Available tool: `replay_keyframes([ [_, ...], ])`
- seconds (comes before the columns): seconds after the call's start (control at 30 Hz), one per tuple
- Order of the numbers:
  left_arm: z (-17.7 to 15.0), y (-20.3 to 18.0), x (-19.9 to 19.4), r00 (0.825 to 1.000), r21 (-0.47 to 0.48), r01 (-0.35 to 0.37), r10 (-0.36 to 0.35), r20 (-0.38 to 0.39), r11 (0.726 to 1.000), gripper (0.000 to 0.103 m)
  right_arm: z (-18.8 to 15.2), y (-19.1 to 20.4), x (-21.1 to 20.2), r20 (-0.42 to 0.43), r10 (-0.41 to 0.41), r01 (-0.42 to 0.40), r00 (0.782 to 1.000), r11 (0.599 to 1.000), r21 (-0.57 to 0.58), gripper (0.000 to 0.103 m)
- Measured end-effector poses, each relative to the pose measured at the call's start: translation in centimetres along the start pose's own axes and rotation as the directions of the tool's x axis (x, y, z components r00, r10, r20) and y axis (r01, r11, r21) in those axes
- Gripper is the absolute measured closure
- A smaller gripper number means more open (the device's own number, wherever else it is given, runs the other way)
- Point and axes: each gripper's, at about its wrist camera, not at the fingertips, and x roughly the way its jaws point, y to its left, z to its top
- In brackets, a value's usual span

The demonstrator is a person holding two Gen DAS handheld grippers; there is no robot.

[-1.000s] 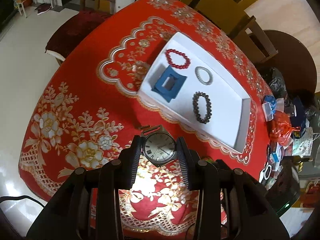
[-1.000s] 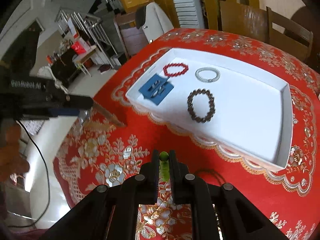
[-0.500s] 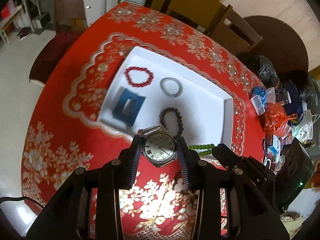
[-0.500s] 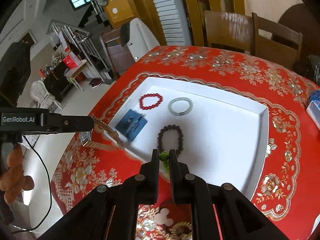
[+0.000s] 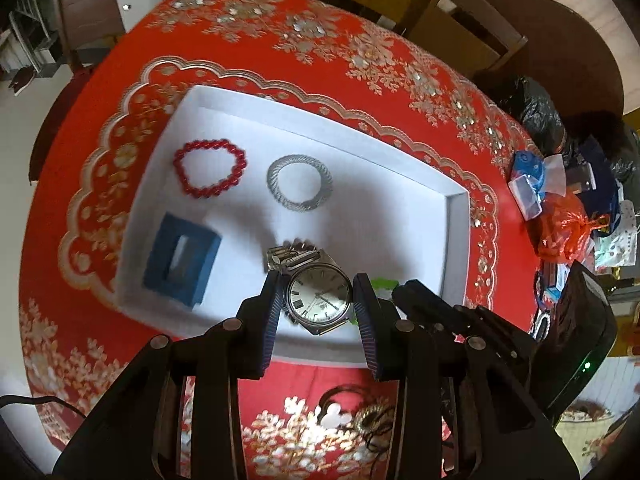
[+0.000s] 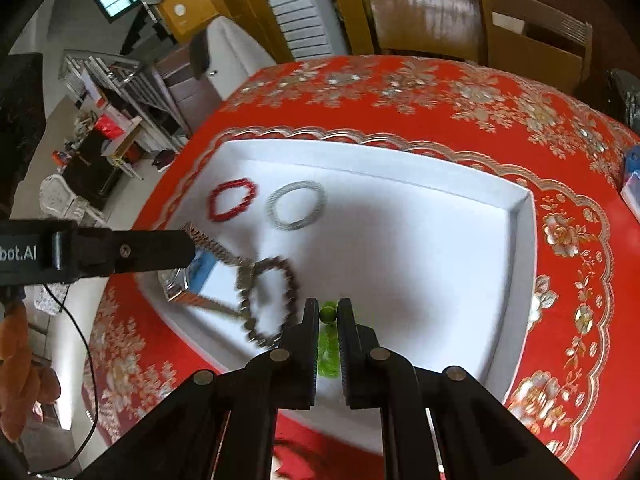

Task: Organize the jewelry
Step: 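Lower the watch into the tray while right gripper releases green bracelet there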

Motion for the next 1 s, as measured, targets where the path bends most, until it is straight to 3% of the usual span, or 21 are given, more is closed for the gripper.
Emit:
replay_keyframes([
  [0.3,3.6,-1.9,5.6,0.998,0.010,0.009,-0.008,-0.056,1.000,0.068,3.0,-5.5,2.5,0.005,-0.053,0.052,0.999,0.992,0.112,0.095],
  [0.73,5.7,-3.4,9.9,0.998,0.053,-0.027,0.030,-0.058,0.998,0.068,4.8,-8.5,3.9,0.038,-0.091,0.083,0.995,0.980,0.183,0.095],
  [0.83,5.7,-3.4,10.3,0.997,0.058,-0.040,0.044,-0.063,0.998,0.068,4.6,-8.9,4.0,0.034,-0.095,0.086,0.995,0.975,0.203,0.083],
  [0.9,5.6,-3.6,10.6,0.997,0.062,-0.047,0.051,-0.063,0.997,0.068,4.5,-9.0,3.8,0.039,-0.098,0.088,0.994,0.974,0.208,0.069],
  [1.0,5.5,-3.7,10.5,0.996,0.069,-0.069,0.072,-0.044,0.995,0.066,4.1,-8.9,2.8,0.061,-0.104,0.089,0.993,0.973,0.211,0.068],
])
